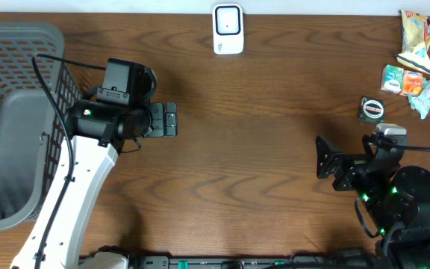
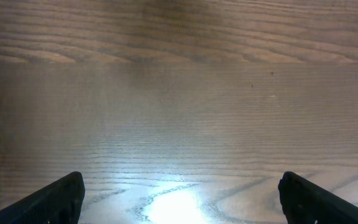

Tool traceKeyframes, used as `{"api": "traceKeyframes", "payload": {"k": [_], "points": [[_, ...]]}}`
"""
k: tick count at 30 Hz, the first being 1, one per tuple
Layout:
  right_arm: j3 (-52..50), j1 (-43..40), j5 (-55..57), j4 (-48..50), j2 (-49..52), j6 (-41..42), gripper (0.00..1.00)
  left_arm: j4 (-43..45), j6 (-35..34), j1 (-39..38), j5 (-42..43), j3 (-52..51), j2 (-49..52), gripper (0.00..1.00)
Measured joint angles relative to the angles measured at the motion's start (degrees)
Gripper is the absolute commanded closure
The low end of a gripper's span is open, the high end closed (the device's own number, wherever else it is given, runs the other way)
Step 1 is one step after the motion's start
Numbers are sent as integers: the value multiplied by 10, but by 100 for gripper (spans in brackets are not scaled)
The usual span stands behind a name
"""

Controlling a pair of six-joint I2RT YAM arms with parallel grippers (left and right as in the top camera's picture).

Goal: Scan the item barcode

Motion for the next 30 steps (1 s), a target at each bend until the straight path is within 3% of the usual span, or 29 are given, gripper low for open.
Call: {"api": "traceKeyframes", "payload": {"k": [16, 30], "points": [[0, 0, 1, -15, 0, 0, 1, 0, 0, 0, 0, 0, 0, 2], [-1, 0, 3, -234, 0, 0, 1, 0, 0, 0, 0, 0, 0, 2]]}}
